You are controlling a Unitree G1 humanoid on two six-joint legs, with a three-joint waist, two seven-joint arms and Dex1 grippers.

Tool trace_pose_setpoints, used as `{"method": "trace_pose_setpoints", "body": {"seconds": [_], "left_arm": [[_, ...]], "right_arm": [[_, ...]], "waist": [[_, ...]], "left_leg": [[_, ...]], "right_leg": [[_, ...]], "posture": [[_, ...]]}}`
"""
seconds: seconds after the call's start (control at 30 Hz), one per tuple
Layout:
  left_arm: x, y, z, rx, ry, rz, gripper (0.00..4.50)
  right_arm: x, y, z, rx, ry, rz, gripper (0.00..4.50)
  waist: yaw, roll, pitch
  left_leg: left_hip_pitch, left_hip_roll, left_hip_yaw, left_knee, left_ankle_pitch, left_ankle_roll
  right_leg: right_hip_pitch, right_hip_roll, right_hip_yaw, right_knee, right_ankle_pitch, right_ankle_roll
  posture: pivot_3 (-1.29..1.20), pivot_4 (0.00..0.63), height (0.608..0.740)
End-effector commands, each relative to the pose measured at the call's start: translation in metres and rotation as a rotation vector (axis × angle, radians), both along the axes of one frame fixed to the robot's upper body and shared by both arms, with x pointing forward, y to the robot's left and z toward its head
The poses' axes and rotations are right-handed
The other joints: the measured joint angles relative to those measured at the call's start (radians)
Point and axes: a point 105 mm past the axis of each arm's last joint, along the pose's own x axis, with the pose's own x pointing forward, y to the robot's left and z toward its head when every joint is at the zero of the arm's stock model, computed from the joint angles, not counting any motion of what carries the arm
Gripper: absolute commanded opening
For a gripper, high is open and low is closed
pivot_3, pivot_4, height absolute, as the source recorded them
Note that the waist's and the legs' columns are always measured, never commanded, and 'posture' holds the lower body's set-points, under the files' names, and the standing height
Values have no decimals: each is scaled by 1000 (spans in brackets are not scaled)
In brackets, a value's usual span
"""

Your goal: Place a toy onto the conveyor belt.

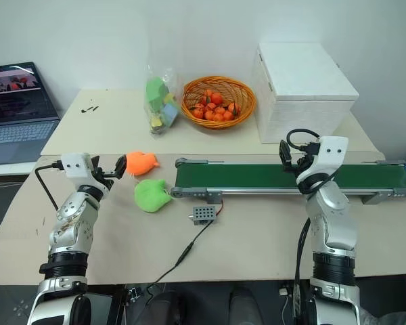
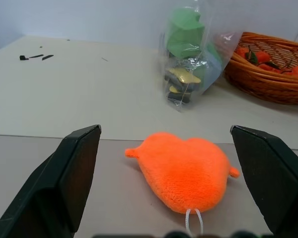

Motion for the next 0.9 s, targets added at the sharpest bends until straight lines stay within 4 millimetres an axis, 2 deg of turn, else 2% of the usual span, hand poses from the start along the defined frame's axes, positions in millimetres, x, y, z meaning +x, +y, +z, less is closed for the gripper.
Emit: {"method": "trace_pose_setpoints", "body": {"seconds": [0.03, 0.1, 0.17, 0.23, 0.3, 0.33, 0.4, 0.5, 0.57, 0.6, 0.63, 0.73, 0.83, 0.9], "left_arm": [[1, -9, 16, 36, -50, -37, 4467], [2, -15, 13, 48, -41, -54, 4467], [3, -16, 12, 50, -39, -57, 4467], [3, -17, 12, 48, -40, -59, 4467], [3, -18, 12, 51, -39, -64, 4467], [3, -18, 12, 55, -38, -66, 4467], [4, -18, 12, 59, -38, -69, 4467], [3, -18, 14, 68, -46, -69, 4467], [3, -12, 18, -47, -48, -54, 4467], [2, -8, 18, -128, -44, -47, 4467], [0, -5, 11, -346, 13, -85, 4467], [-16, -6, 7, -748, 68, -217, 4467], [-42, -4, -4, -951, 106, -259, 4467], [-64, -19, -18, -1043, 181, -297, 4467]], "right_arm": [[-3, 6, 12, -57, -53, 18, 4500], [-5, 42, 7, -123, -30, 203, 4500], [-19, 84, 8, -185, -33, 447, 4500], [-51, 126, -1, -289, 1, 750, 4500], [-91, 149, -11, -349, 39, 1028, 4500], [-109, 155, -13, -351, 57, 1141, 4500], [-126, 157, -16, -361, 83, 1250, 4500], [-122, 154, -16, -380, 86, 1243, 4500], [-120, 153, -16, -392, 89, 1236, 4500], [-119, 153, -16, -397, 91, 1229, 4500], [-117, 152, -18, -404, 94, 1220, 4500], [-115, 151, -21, -411, 103, 1203, 4500], [-112, 147, -23, -413, 114, 1179, 4500], [-109, 142, -25, -414, 123, 1150, 4500]], "waist": [[0, 0, 0], [0, 0, 0], [-5, 0, 0], [-9, 0, 0], [-7, 0, 0], [-5, 0, 0], [4, -1, 0], [5, -1, 0], [4, -1, 1], [4, -2, 1], [4, -2, 1], [-1, -2, 1], [-7, -2, 1], [-6, -2, 1]], "left_leg": [[0, 0, 0, 0, 0, 0], [0, 0, 0, 0, 0, 0], [0, 0, 0, 0, 0, 0], [0, 0, 0, 0, 0, 0], [0, 0, -1, 0, 0, 0], [0, 0, -2, 0, 0, 0], [-1, 0, -4, 0, -1, 1], [-1, 0, -5, 2, 0, 1], [-1, 0, -5, 2, 0, 0], [0, 0, -5, 2, 0, 0], [0, 1, -5, 2, 0, 0], [0, 1, -6, 3, 0, -1], [0, 1, -6, 2, 0, 0], [1, 1, -6, 2, 0, 0]], "right_leg": [[0, 0, 0, 0, 0, 0], [0, 0, 0, 0, 0, 0], [0, 0, 0, 0, 0, 0], [0, 0, 0, 0, 0, 0], [0, 0, 0, 0, 0, 0], [1, 0, -2, -1, 0, 0], [2, 0, -4, -3, 0, 0], [3, 0, -6, -4, 0, 0], [4, 0, -6, -3, 0, -1], [3, 0, -6, -2, 0, -1], [3, 0, -6, -1, 0, -1], [2, 0, -6, 1, 0, -1], [2, 0, -6, 1, 0, -1], [2, 0, -6, 1, 0, -1]], "posture": [[0, 150, 727], [0, 150, 727], [0, 150, 727], [0, 150, 727], [0, 150, 727], [0, 150, 727], [0, 150, 727], [0, 150, 727], [0, 150, 727], [0, 150, 727], [0, 150, 727], [0, 150, 727], [0, 150, 727], [0, 150, 727]]}}
